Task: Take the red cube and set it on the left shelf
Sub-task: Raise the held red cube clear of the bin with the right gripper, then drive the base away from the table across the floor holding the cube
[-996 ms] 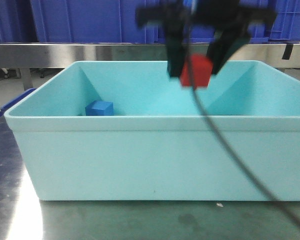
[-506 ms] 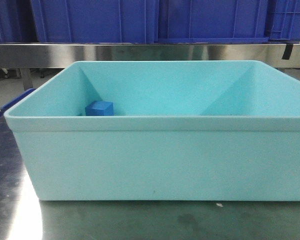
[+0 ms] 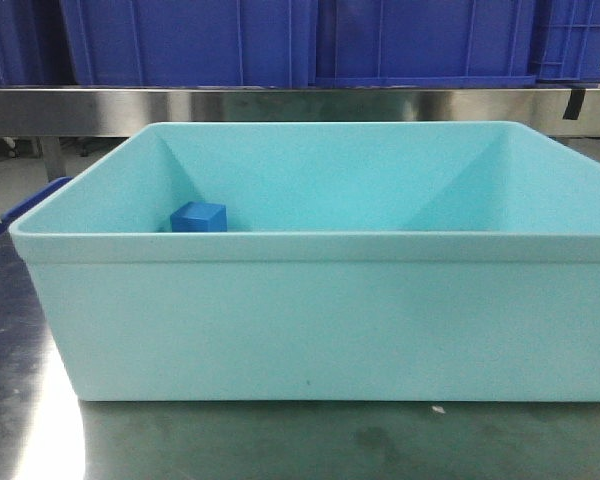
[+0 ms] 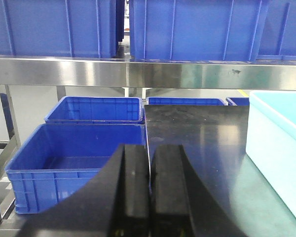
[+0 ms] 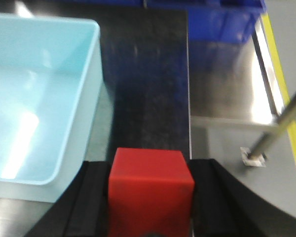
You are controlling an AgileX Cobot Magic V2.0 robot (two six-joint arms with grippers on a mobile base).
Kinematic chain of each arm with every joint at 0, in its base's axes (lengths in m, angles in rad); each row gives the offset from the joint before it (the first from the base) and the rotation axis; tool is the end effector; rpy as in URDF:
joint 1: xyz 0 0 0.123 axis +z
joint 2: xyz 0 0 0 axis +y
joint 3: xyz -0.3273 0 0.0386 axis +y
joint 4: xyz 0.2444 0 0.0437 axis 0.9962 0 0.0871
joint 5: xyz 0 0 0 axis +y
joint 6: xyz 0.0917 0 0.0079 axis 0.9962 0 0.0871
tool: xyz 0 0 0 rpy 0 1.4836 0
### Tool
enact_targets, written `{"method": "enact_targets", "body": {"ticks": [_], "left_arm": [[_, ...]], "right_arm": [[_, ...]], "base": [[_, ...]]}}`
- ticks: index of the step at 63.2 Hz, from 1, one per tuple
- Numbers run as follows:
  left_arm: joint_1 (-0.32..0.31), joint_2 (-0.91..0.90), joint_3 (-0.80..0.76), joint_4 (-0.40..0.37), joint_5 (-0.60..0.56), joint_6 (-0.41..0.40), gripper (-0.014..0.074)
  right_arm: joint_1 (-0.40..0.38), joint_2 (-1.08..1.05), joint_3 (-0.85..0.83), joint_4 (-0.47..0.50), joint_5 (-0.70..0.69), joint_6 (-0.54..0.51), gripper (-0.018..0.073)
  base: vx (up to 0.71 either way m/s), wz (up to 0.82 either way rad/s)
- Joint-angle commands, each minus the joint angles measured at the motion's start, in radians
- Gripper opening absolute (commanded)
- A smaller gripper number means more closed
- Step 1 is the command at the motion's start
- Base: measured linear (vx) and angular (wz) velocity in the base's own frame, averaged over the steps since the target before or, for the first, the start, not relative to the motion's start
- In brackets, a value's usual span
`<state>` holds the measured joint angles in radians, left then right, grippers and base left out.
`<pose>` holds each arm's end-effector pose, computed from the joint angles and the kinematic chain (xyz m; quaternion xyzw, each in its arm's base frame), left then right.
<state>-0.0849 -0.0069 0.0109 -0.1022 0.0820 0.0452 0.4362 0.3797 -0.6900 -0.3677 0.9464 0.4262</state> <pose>0.0090 -0.0015 0.2021 0.0129 0.7064 -0.0530 0.7057 0.0170 -0.0217 0.3529 -0.0250 0.8575 0.0359 0.5127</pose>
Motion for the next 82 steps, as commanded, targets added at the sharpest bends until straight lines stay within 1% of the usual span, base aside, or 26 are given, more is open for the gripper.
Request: {"method": "enact_targets", "body": {"ticks": [1, 7, 14, 52, 67, 82], "left_arm": [[-0.006, -0.012, 0.024, -0.004, -0.088, -0.005, 0.0101], [-0.006, -0.012, 0.024, -0.004, -0.088, -0.005, 0.0102], [-0.006, -0.012, 0.024, -0.004, -0.088, -0.005, 0.0102], [-0.006, -0.012, 0.024, -0.004, -0.088, -0.005, 0.0102], [-0.006, -0.012, 0.024, -0.004, -0.088, -0.005, 0.0102], [-0.006, -0.012, 0.024, -0.004, -0.088, -0.005, 0.0102]], "right_arm": [[-0.005, -0.102, 0.031, -0.002, -0.131, -0.039, 0.0137], [-0.005, -0.197, 0.086, 0.031, -0.146, -0.088, 0.0137], [-0.005, -0.253, 0.129, 0.051, -0.144, -0.096, 0.0137], [-0.005, -0.261, 0.146, 0.057, -0.137, -0.096, 0.0137], [-0.005, -0.261, 0.146, 0.057, -0.137, -0.096, 0.0137], [-0.006, -0.261, 0.146, 0.057, -0.137, -0.096, 0.0137]], "base": [[0.00, 0.00], [0.00, 0.00], [0.00, 0.00], [-0.02, 0.03], [-0.09, 0.35], [-0.11, 0.65]]}}
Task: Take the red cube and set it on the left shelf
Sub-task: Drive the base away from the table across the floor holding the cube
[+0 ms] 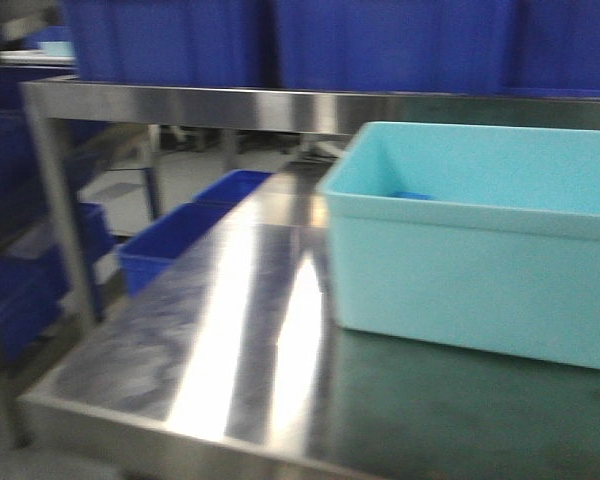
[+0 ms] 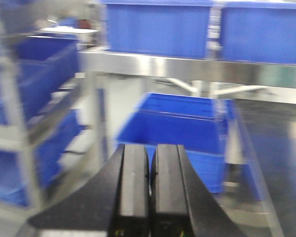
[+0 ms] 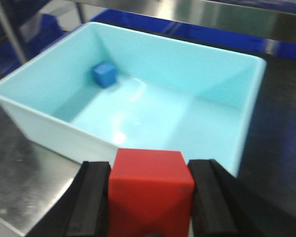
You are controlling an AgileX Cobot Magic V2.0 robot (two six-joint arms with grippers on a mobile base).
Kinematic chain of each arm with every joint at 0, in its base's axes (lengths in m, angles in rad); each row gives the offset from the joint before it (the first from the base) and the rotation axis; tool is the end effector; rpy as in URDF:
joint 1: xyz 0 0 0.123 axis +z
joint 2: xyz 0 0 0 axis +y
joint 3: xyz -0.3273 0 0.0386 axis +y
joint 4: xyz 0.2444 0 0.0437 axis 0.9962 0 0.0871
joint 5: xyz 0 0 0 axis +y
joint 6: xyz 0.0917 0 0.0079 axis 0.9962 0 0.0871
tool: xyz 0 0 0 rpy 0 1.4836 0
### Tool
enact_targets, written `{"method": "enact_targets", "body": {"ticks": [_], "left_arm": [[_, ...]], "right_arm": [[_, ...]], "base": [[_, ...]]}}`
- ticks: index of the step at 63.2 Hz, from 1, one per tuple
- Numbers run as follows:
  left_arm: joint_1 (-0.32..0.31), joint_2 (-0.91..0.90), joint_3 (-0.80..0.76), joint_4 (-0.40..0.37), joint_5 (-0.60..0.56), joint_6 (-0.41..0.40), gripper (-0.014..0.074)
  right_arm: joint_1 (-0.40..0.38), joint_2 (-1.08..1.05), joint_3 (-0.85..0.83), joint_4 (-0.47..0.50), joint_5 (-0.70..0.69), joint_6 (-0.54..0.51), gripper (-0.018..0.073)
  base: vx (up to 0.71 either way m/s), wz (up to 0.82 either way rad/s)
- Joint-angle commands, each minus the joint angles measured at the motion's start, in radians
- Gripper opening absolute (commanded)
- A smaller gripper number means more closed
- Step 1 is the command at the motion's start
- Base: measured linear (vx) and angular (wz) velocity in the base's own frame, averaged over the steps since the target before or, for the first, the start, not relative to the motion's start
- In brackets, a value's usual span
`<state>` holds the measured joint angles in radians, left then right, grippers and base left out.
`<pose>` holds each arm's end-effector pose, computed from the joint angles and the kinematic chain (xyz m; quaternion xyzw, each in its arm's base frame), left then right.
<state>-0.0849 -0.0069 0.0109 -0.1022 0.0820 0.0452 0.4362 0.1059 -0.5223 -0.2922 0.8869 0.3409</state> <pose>0.0090 -0.0015 0.2021 0.0129 0.7064 -0.0530 0.7057 -0.0200 -0.0320 0.3029 -0.0521 0.8185 0.0755 0.5672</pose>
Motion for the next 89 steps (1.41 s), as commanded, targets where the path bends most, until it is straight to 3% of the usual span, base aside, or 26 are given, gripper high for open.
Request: {"method": "enact_targets", "body": {"ticks": [1, 89], "left_arm": [[-0.006, -0.012, 0.024, -0.004, -0.088, -0.005, 0.0102], [-0.006, -0.012, 0.024, -0.004, -0.088, -0.005, 0.0102]], "right_arm": [[-0.006, 0.013, -0.021, -0.019, -0.078, -0.010, 0.0137], [-0.005, 0.013, -0.021, -0.019, -0.076, -0.010, 0.0137]], "base": [[-0.11, 0.67], [-0.09, 0.83]]}}
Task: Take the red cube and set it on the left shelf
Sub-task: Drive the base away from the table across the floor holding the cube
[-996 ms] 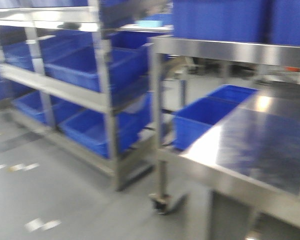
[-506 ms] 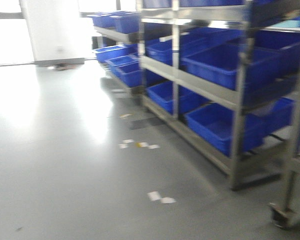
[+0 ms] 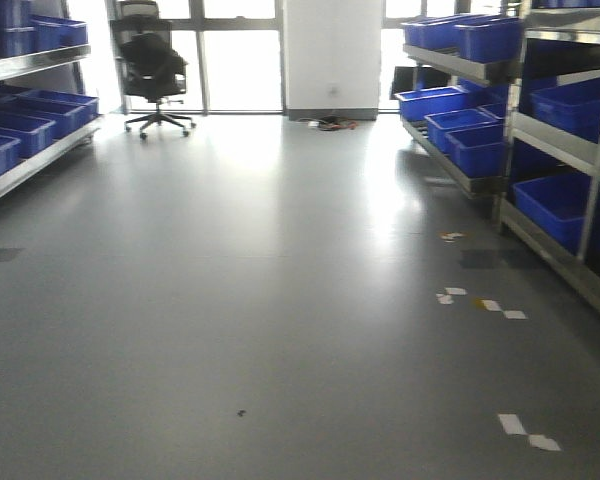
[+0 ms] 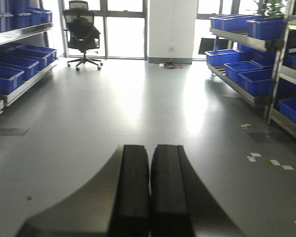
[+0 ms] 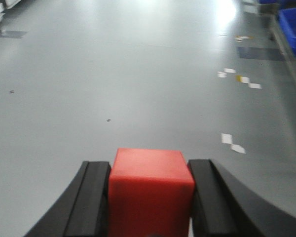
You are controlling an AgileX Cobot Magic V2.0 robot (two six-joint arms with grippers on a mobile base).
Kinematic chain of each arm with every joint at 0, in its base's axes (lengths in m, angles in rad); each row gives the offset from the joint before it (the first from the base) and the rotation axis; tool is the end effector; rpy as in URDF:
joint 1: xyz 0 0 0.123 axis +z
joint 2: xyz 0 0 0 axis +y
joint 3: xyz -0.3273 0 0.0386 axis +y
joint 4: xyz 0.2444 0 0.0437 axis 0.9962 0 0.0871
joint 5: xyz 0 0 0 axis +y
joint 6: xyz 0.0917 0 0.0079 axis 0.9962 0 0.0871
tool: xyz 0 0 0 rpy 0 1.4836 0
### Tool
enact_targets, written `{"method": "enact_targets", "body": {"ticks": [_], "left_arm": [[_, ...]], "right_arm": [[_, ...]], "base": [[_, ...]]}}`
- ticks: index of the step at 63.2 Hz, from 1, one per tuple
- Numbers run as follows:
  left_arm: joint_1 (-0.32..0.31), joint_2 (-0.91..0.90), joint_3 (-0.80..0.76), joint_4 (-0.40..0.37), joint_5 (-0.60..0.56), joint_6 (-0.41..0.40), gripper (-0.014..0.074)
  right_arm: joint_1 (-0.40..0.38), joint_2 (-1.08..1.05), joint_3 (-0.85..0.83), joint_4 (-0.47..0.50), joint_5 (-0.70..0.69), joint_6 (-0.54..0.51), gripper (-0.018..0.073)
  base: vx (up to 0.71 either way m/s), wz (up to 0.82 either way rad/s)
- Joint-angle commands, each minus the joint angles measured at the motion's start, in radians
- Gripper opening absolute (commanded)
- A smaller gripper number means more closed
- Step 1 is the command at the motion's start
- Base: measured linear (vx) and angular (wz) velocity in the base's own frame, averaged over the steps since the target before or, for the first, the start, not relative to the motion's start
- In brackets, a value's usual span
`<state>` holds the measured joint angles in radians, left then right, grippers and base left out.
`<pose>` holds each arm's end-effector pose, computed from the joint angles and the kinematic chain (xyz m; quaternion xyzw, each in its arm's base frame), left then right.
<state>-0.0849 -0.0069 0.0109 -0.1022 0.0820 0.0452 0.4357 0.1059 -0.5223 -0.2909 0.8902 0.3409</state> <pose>0.0090 -0.0015 0.2021 0.0129 0.7064 -0.0530 0.7057 -0.0202 -0.0320 0.3026 -0.0517 0.8195 0.0755 0.5658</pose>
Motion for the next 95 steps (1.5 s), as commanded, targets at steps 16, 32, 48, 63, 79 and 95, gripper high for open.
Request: {"method": "enact_targets", "body": {"ticks": [16, 32, 48, 63, 79, 95], "left_arm": [[-0.006, -0.012, 0.024, -0.004, -0.088, -0.005, 0.0102], [-0.006, -0.012, 0.024, -0.004, -0.088, -0.005, 0.0102], [-0.006, -0.012, 0.024, -0.004, -0.088, -0.005, 0.0102], [-0.006, -0.012, 0.024, -0.004, -0.088, -0.005, 0.0102], [-0.006, -0.012, 0.024, -0.004, -0.088, -0.005, 0.0102], [-0.006, -0.012, 0.024, -0.004, -0.088, -0.005, 0.0102]], "right_arm": [[-0.005, 0.013, -0.021, -0.020, -0.078, -0.010, 0.0137], [-0.005, 0.013, -0.021, -0.020, -0.078, -0.010, 0.0137], [-0.005, 0.013, -0.021, -0.020, -0.078, -0.010, 0.0137], [-0.005, 0.013, -0.021, -0.020, -0.078, -0.010, 0.0137], [-0.005, 0.013, -0.021, -0.020, -0.078, -0.010, 0.0137], [-0.005, 0.013, -0.021, -0.020, -0.078, -0.010, 0.0137]], "base": [[0.23, 0.46], [0.40, 0.11], [0.54, 0.07], [0.63, 0.01], [0.67, 0.00], [0.69, 0.15]]}}
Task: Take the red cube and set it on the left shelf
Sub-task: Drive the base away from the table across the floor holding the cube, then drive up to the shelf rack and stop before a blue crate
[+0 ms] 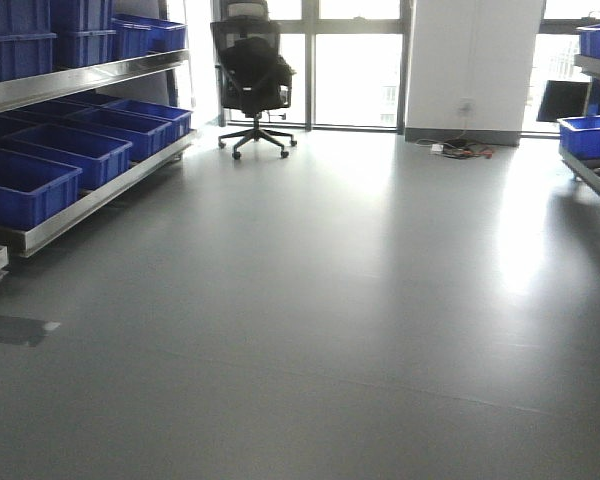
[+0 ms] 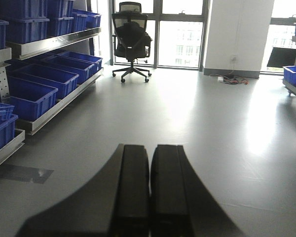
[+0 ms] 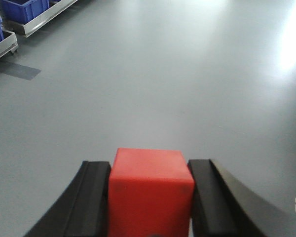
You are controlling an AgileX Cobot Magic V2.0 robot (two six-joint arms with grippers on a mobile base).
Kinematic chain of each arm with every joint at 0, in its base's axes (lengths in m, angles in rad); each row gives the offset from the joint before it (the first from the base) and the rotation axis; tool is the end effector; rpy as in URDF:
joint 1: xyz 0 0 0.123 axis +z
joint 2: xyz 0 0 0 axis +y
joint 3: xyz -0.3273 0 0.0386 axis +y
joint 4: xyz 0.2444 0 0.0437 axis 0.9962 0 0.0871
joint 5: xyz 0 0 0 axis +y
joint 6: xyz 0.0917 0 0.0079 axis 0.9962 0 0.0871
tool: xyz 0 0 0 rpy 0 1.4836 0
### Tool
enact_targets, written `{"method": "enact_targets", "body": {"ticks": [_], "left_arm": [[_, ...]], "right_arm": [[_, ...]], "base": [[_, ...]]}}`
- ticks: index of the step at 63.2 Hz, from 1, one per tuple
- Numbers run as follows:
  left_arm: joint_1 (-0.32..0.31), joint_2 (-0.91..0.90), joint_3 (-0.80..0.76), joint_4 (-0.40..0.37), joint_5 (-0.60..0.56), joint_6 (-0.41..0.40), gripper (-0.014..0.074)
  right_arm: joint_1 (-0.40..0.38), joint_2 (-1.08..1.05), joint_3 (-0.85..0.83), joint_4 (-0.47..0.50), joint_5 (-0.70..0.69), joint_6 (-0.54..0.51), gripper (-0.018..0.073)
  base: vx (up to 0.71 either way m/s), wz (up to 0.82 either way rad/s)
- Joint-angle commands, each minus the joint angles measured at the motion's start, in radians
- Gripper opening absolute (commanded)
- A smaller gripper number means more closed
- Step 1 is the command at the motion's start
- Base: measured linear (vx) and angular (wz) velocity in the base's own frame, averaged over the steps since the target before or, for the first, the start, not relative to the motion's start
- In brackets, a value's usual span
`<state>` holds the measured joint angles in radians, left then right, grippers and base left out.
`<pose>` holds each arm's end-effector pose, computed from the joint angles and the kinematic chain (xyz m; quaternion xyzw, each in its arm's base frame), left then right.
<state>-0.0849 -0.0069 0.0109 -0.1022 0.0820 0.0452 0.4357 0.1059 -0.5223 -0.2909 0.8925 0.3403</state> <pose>0.0090 -0.0015 0.2021 0.0129 0.7064 -0.0530 0.7057 -0.0202 -0.0321 0.3024 -0.0518 0.8201 0.0749 0.5649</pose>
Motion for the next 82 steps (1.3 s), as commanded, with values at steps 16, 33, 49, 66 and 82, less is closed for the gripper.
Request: {"method": "enact_targets", "body": {"ticks": [16, 33, 49, 66, 82], "left_arm": [[-0.006, -0.012, 0.024, -0.004, -0.088, -0.005, 0.0102], [-0.006, -0.012, 0.024, -0.004, -0.088, -0.005, 0.0102], [-0.006, -0.012, 0.024, -0.004, -0.088, -0.005, 0.0102], [-0.006, -0.012, 0.024, -0.004, -0.088, -0.005, 0.0102], [-0.006, -0.012, 0.024, -0.004, -0.088, -0.005, 0.0102]], "right_arm": [[-0.005, 0.013, -0.021, -0.020, -0.080, -0.010, 0.0137], [-0.005, 0.013, -0.021, -0.020, -0.080, -0.010, 0.0137], [-0.005, 0.013, -0.021, -0.021, -0.080, -0.010, 0.0137], [-0.005, 0.013, -0.021, -0.021, -0.080, -0.010, 0.0137], [-0.005, 0.013, -0.021, -0.021, -0.080, -0.010, 0.0137]], "base": [[0.72, 0.33], [0.71, 0.49], [0.66, 0.51], [0.55, 0.60], [0.47, 0.78]]}}
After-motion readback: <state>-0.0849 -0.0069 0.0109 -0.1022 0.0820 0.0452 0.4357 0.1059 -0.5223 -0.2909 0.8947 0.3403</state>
